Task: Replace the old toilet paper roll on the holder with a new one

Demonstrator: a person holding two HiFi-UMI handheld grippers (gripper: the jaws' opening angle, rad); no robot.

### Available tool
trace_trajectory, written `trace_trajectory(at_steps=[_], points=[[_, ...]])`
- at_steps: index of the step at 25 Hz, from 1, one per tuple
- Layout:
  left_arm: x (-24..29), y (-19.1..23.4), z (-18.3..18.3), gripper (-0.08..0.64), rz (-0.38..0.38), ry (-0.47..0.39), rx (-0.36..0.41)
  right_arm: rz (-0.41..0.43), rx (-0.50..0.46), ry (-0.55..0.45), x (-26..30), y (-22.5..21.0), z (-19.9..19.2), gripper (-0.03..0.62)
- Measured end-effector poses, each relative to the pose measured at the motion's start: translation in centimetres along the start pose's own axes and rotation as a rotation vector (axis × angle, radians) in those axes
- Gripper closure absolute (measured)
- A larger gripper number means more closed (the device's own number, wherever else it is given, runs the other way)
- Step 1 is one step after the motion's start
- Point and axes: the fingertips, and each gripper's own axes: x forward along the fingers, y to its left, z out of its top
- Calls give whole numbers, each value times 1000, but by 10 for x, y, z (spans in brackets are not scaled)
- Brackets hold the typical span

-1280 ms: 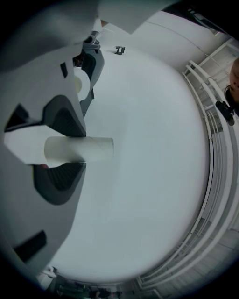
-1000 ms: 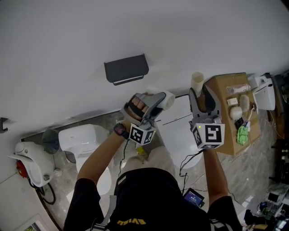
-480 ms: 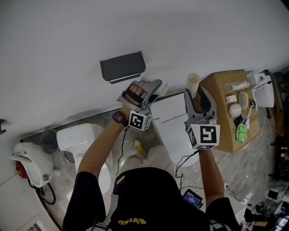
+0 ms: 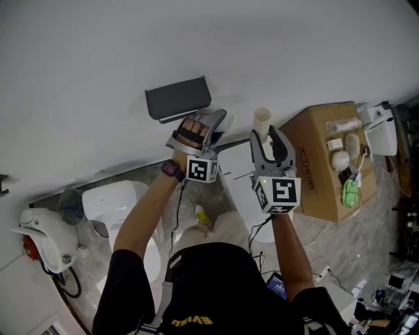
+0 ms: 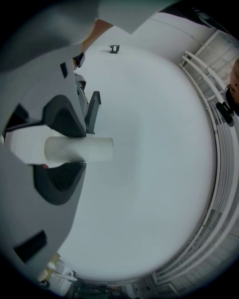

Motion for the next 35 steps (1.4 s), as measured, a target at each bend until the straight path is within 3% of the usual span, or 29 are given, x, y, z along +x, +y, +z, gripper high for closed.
trace_trajectory(at_steps=[11, 23, 29, 35], points=[[-1, 0, -17, 264, -17, 105, 9, -30, 14, 46, 7, -6, -18, 419], [3, -1, -26, 264, -48, 205, 19, -9, -3, 72, -4, 2, -26, 419], [5, -18, -40, 265, -140, 306, 56, -9, 11, 79, -10, 1, -32, 419], [4, -18, -42, 265, -146, 312, 45, -6, 17, 78, -7, 0, -33, 419]])
